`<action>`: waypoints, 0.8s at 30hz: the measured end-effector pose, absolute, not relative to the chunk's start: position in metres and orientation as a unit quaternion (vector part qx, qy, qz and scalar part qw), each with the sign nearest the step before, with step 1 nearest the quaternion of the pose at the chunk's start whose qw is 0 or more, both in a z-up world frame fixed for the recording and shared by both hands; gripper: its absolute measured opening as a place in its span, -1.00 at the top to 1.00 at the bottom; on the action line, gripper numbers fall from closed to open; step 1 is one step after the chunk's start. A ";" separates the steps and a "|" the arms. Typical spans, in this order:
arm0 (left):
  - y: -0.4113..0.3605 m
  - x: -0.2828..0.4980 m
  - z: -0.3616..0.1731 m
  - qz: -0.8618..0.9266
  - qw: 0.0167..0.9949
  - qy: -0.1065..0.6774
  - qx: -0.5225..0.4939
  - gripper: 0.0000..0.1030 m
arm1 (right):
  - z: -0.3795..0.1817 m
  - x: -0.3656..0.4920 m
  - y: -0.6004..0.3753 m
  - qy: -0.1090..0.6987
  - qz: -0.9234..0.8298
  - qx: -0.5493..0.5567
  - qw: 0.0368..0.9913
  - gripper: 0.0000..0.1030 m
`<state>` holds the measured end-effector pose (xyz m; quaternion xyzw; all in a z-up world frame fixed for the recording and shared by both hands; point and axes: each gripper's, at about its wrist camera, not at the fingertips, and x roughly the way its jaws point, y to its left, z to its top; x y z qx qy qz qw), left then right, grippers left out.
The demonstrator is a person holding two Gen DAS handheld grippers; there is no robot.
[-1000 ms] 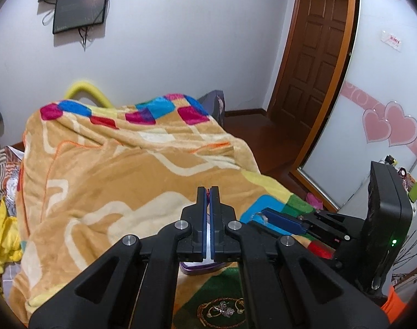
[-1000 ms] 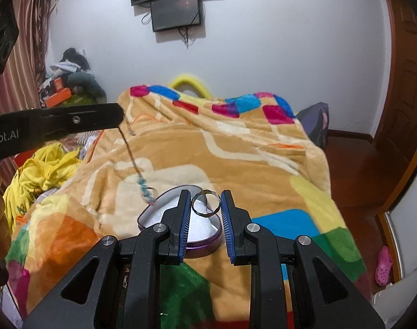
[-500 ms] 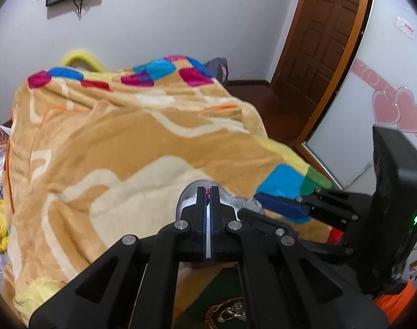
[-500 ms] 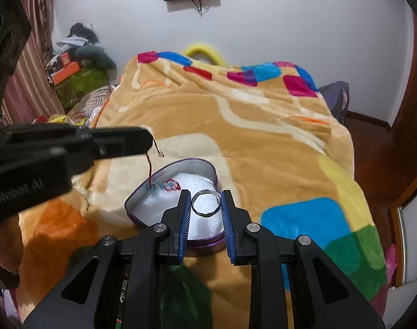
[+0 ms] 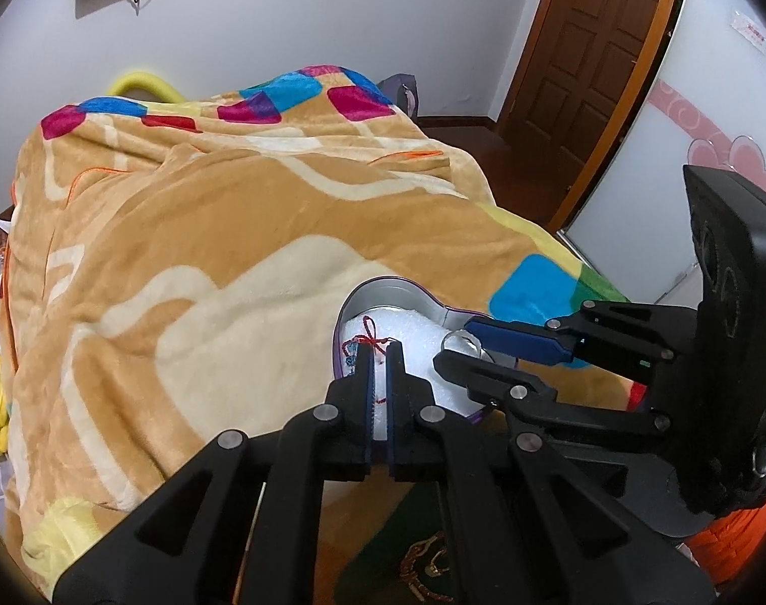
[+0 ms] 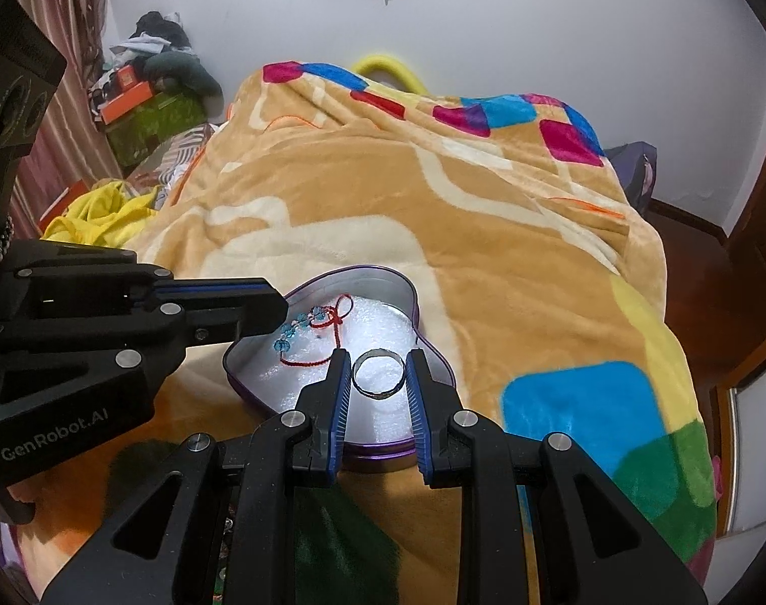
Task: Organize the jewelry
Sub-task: 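Open both grippers to drop the ring and string into the tin, then move both grippers back to the jewelry pile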
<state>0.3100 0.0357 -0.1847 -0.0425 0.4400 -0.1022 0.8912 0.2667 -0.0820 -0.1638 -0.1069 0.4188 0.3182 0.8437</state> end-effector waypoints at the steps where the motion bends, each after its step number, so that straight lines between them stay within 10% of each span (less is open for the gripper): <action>1: 0.036 0.310 -0.184 -0.101 0.891 0.440 -0.041 0.98 | -0.164 0.267 -0.082 0.421 0.317 -0.108 0.843 0.61; 24: 0.050 0.255 -0.146 -0.068 0.910 0.409 -0.032 0.16 | -0.115 0.227 -0.096 0.378 0.300 -0.108 0.869 0.29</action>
